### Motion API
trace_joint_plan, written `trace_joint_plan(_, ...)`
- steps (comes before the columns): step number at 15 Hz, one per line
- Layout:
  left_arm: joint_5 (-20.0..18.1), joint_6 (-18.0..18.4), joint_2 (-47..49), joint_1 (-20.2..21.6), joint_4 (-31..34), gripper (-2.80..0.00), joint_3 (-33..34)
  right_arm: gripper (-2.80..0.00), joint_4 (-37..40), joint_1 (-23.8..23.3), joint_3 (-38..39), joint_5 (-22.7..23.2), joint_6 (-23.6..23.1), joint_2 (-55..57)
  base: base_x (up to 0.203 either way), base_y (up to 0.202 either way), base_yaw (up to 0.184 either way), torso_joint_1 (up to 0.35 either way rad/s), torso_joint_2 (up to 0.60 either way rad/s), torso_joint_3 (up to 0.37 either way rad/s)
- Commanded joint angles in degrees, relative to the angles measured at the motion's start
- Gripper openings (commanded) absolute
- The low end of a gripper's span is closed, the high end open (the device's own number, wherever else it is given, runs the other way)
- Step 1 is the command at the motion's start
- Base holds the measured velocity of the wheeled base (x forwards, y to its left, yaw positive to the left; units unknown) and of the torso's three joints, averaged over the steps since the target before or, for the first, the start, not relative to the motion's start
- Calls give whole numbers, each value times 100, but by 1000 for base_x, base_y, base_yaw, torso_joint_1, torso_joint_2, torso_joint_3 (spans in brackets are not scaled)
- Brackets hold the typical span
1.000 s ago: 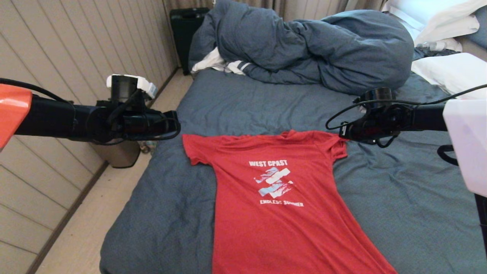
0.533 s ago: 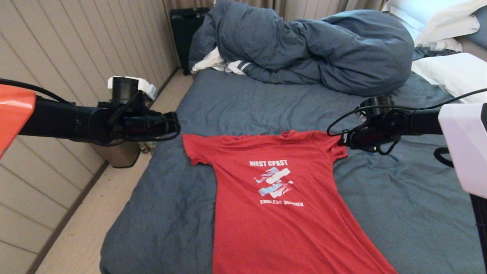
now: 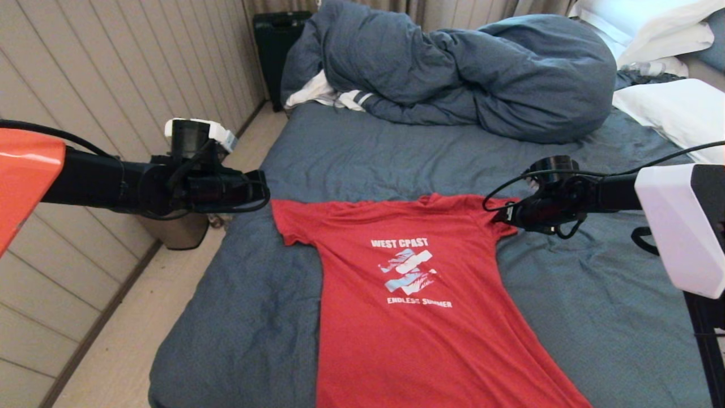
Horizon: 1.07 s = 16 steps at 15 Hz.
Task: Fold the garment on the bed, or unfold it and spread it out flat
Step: Fold the red T-shirt
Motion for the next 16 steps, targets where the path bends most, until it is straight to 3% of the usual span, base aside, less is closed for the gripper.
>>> trace_joint_plan(1, -3, -14, 32, 0, -5, -280, -15, 0, -4, 10, 2, 3, 9, 112, 0, 0, 0, 0, 0, 0)
trace_joint_plan(2, -3, -5, 54, 0, -5, -280, -34, -280, -4, 10, 2, 3, 9, 136, 0, 0, 0, 0, 0, 0)
trace_joint_plan(12, -12, -40, -48, 0, -5, -280, 65, -280, -32, 48, 56, -32, 220, -512, 0, 0, 0, 0, 0, 0)
trace_joint_plan(16, -12, -49, -90, 0, 0, -280, 98, -280, -50, 749, 52, -298, 147, -574, 0, 0, 0, 0, 0, 0)
